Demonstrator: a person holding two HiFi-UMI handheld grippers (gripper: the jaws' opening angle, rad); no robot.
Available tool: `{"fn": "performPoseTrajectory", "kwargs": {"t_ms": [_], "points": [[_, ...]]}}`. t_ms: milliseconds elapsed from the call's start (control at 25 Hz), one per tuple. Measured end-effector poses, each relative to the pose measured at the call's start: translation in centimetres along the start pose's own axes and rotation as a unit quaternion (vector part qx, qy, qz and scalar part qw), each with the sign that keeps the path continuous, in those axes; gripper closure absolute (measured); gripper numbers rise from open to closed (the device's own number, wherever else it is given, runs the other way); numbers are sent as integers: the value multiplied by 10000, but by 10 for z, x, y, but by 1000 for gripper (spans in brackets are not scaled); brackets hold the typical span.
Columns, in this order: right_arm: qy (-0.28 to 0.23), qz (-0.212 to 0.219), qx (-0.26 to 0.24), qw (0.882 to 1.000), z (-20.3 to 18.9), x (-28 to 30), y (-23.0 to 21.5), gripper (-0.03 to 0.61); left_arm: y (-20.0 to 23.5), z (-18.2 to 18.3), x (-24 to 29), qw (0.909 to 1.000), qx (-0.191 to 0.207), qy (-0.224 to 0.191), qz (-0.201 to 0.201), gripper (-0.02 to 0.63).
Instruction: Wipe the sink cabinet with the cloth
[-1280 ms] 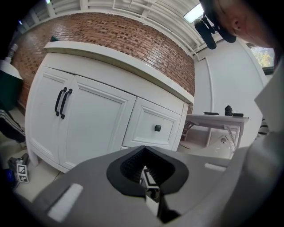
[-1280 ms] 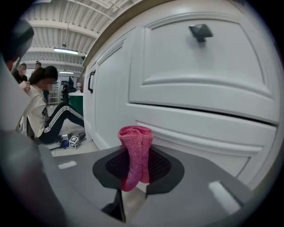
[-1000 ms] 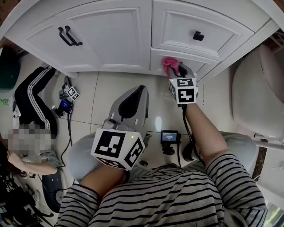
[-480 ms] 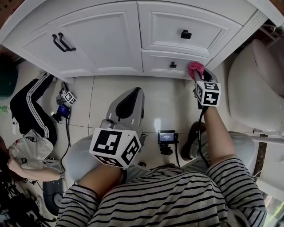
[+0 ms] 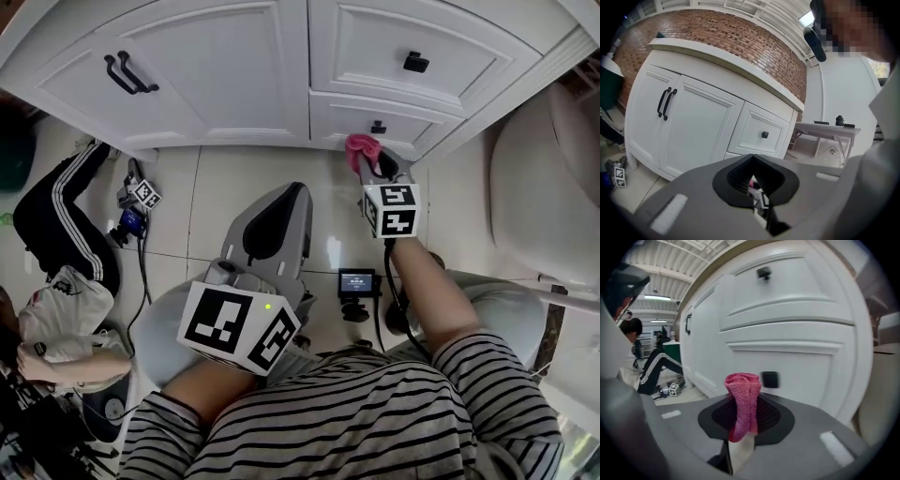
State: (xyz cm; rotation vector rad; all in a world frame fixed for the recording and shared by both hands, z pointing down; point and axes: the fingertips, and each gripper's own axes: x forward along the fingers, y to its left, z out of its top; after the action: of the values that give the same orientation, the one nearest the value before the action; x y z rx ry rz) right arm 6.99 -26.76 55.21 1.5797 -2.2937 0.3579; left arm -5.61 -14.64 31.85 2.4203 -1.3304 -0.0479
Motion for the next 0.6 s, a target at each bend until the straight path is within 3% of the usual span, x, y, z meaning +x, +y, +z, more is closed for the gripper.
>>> {"fn": "performPoseTrajectory", "kwargs": {"t_ms": [120,240,360,600], "points": [[-35,605,-448,9972,9,42,61,492,3,-7,1,10000,-14,88,32,614],[136,741,-818,9938,3,69,75,492,6,-11,0,9999,8,109,82,614],[335,529,-827,9946,-13,69,48,491,14,-12,-1,9997,-10,108,199,614],[606,-630,-267,9958,-45,22,-68,489,5,-15,2,9998,72,128,93,614]]}}
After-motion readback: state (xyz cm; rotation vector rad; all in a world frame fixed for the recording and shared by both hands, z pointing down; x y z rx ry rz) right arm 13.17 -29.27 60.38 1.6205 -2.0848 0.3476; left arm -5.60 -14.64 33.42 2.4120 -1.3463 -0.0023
